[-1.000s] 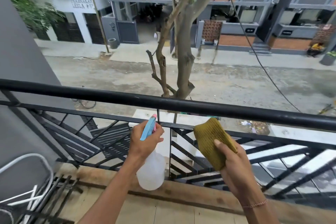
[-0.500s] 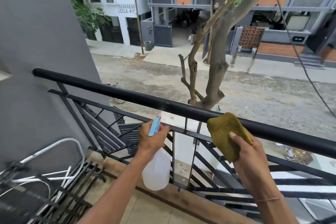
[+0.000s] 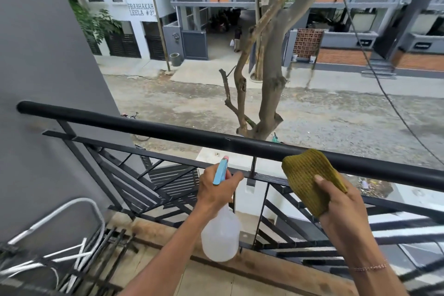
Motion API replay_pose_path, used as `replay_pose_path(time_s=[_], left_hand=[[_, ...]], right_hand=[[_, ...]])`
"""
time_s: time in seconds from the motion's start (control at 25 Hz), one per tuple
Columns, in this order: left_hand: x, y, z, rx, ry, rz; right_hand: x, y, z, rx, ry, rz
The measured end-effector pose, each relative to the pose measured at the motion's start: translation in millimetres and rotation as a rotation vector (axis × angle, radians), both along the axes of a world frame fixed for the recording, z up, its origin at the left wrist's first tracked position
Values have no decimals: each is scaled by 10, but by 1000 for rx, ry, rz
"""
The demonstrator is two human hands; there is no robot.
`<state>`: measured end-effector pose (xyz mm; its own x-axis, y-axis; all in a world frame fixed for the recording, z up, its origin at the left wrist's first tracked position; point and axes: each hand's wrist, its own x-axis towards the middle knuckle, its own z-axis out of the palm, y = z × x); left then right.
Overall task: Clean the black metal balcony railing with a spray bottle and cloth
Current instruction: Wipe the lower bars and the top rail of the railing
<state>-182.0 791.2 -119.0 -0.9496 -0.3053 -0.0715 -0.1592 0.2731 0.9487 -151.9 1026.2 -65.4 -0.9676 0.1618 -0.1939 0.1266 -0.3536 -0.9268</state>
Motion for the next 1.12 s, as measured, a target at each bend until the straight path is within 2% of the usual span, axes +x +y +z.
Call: replay_pose_path(time_s=[0.24, 0.76, 1.12], left_hand=[[32, 43, 6, 91, -17, -191], [31, 496, 58, 46, -10, -307], [99, 1070, 48, 49, 13, -406]], right_hand=[[234, -95, -42, 17, -6, -81], [469, 85, -52, 71, 17, -221], [666, 664, -84, 98, 9, -278]])
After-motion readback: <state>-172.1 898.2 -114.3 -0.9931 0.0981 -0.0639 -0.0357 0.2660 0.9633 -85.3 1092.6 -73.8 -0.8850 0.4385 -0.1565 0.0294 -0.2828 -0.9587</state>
